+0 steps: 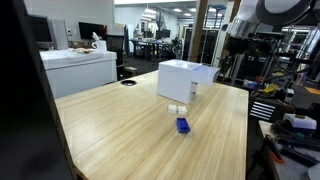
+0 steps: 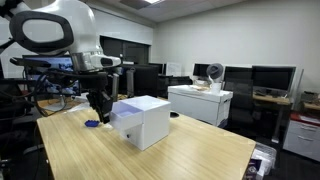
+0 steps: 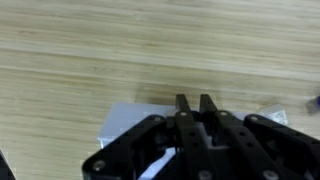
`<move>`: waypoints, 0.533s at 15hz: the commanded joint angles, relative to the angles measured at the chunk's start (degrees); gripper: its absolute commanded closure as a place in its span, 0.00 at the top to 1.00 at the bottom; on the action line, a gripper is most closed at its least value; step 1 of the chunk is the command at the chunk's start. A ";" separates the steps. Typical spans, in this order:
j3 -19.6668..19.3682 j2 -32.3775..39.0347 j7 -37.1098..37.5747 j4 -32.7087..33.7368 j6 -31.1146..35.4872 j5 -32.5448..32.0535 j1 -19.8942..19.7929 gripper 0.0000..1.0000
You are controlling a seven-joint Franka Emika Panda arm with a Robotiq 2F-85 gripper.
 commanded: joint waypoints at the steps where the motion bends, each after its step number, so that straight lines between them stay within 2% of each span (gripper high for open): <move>1: 0.96 -2.07 1.85 -0.04 -2.25 -0.89 -1.01 0.08; 5: 1.50 -3.24 3.29 -0.76 -2.89 -1.57 -1.90 0.08; 6: 1.68 -3.30 3.62 -0.76 -3.80 -1.62 -2.06 0.42; 7: 1.79 -3.44 3.85 -0.79 -4.44 -1.72 -2.13 0.44; 8: 1.89 -3.57 4.12 -0.79 -5.07 -1.74 -2.14 0.50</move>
